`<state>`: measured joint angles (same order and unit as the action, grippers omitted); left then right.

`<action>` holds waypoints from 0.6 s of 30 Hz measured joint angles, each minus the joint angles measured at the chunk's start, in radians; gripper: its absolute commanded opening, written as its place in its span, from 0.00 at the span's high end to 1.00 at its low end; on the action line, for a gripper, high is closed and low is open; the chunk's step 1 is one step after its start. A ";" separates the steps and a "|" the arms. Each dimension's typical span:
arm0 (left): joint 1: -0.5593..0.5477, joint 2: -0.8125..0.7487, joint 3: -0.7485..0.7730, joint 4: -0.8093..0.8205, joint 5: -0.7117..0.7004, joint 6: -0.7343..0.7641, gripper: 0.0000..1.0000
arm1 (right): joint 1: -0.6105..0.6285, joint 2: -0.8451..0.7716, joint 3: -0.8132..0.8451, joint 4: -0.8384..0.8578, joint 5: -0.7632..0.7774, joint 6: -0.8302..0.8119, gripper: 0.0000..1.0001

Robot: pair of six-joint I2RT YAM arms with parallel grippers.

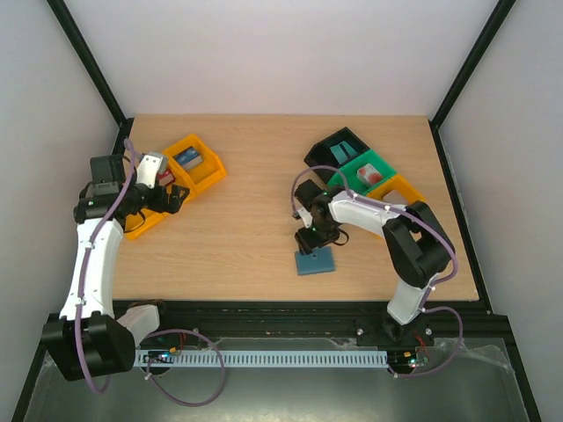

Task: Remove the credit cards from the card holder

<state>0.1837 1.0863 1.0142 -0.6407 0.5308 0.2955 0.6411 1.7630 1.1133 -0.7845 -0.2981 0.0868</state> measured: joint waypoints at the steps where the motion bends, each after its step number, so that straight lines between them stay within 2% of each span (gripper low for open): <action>1: 0.000 0.000 0.000 -0.001 0.002 -0.001 0.00 | 0.012 0.001 0.000 -0.002 -0.012 -0.002 0.34; 7: 0.000 0.004 0.000 -0.002 0.015 -0.008 0.00 | 0.051 0.017 0.006 -0.019 -0.062 -0.015 0.34; 12: 0.000 0.008 0.000 -0.003 0.020 -0.010 0.01 | 0.053 0.016 0.021 -0.039 -0.047 -0.005 0.34; 18: 0.000 0.008 0.000 -0.007 0.027 -0.011 0.01 | 0.053 -0.080 0.030 -0.042 0.027 0.072 0.25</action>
<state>0.1837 1.0939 1.0142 -0.6479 0.5579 0.2848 0.6941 1.6833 1.1435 -0.8265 -0.2707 0.1585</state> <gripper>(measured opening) 0.995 0.717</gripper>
